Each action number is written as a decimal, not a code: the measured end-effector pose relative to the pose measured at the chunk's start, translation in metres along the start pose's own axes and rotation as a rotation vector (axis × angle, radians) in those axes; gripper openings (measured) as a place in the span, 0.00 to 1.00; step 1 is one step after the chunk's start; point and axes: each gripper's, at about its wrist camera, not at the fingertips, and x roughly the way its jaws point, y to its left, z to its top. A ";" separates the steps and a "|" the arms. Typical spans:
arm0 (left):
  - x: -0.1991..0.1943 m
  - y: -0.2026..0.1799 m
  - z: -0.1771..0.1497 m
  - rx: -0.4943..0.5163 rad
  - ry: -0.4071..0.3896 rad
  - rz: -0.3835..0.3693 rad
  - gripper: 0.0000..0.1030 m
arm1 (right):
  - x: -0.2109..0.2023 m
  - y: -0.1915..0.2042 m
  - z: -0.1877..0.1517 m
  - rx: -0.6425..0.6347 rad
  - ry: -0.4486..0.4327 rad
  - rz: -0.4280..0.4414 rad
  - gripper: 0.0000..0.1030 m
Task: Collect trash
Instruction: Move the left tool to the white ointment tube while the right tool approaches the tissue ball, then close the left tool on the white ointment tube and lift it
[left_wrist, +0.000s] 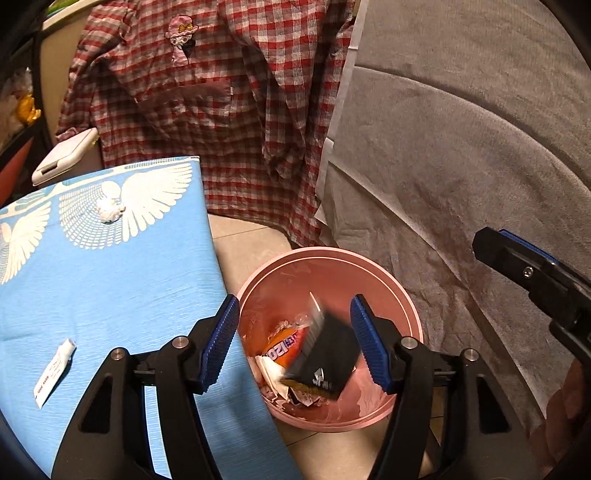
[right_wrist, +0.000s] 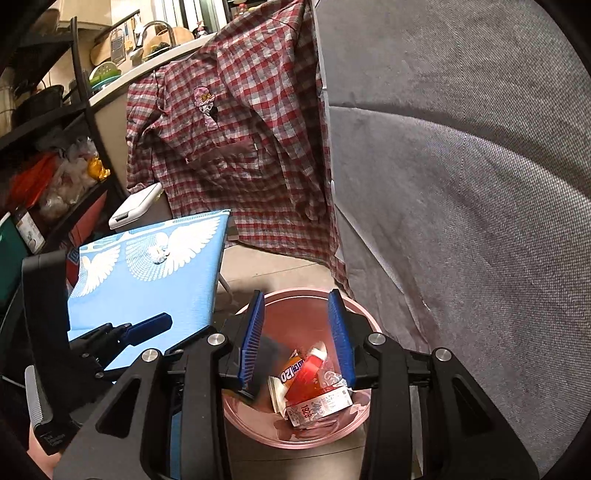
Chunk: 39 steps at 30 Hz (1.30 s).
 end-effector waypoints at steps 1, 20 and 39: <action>-0.003 0.001 0.000 0.001 -0.003 -0.004 0.60 | 0.000 0.001 0.000 -0.002 -0.002 0.000 0.36; -0.080 0.099 -0.010 -0.035 -0.094 0.094 0.50 | -0.021 0.042 -0.012 -0.077 -0.080 0.067 0.36; -0.037 0.226 -0.071 -0.030 0.126 0.168 0.37 | 0.000 0.117 -0.018 -0.135 -0.042 0.212 0.18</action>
